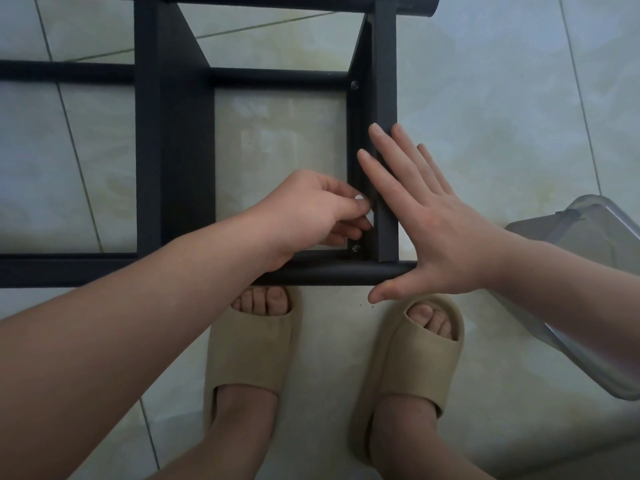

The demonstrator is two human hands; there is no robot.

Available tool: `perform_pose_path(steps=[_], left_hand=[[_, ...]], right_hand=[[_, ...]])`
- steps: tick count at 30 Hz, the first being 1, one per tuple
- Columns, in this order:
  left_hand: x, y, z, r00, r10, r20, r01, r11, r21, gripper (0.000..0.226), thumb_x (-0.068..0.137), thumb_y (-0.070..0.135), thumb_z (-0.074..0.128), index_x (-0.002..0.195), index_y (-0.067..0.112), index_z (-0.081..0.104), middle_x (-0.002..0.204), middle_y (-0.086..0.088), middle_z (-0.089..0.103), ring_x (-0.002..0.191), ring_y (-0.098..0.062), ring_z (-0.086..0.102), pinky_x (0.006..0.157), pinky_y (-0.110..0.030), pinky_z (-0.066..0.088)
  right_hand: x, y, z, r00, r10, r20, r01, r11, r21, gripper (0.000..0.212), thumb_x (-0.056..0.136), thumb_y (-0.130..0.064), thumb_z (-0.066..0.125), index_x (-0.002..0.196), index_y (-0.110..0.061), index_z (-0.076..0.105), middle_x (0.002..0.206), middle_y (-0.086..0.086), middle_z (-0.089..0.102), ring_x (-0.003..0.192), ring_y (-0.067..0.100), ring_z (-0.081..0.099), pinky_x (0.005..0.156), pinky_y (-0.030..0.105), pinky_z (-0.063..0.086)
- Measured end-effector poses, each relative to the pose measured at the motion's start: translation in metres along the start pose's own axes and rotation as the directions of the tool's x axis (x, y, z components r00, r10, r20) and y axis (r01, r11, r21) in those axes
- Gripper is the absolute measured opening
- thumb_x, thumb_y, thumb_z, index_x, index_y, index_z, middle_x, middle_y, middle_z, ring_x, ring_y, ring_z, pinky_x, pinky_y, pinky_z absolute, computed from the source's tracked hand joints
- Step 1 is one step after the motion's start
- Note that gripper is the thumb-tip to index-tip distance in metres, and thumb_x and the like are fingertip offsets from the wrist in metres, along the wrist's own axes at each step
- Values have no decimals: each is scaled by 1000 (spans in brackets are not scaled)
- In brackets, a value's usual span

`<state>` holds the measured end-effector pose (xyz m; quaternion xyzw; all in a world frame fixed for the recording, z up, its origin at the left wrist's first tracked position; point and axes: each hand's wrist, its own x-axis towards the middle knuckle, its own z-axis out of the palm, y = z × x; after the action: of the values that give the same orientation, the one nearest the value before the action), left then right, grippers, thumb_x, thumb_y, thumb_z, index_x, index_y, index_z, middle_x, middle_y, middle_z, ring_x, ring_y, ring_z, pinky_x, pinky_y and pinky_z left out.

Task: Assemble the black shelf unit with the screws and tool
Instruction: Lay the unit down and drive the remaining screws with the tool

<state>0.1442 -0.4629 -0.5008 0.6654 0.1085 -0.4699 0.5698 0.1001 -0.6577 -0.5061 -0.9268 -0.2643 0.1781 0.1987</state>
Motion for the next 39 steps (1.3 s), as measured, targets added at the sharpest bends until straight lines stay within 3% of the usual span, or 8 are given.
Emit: perform_pose_path(steps=[14, 22, 39], left_hand=[[1, 0, -1, 993, -101, 54, 105, 992, -67, 8, 99, 14, 60, 93, 10, 64, 71, -1, 75, 68, -11, 71, 68, -25, 59], [-1, 1, -4, 994, -91, 68, 89, 995, 36, 14, 100, 12, 57, 88, 10, 64, 70, 0, 73, 67, -11, 68, 68, -22, 56], [-6, -5, -19, 984, -37, 176, -17, 956, 293, 17, 100, 9, 56, 87, 13, 67, 84, -2, 77, 83, -17, 71, 83, -31, 58]], right_hand=[[0, 1, 1, 1000, -7, -4, 7, 1000, 9, 134, 70, -91, 54, 162, -6, 3, 169, 15, -10, 155, 32, -16, 123, 63, 7], [0, -1, 2, 1000, -8, -1, 8, 1000, 10, 135, 70, -90, 55, 162, -7, 3, 169, 15, -10, 155, 32, -17, 123, 63, 7], [0, 0, 3, 1000, -9, -4, 9, 1000, 15, 134, 71, -91, 54, 162, -7, 1, 169, 15, -11, 155, 31, -18, 123, 63, 6]])
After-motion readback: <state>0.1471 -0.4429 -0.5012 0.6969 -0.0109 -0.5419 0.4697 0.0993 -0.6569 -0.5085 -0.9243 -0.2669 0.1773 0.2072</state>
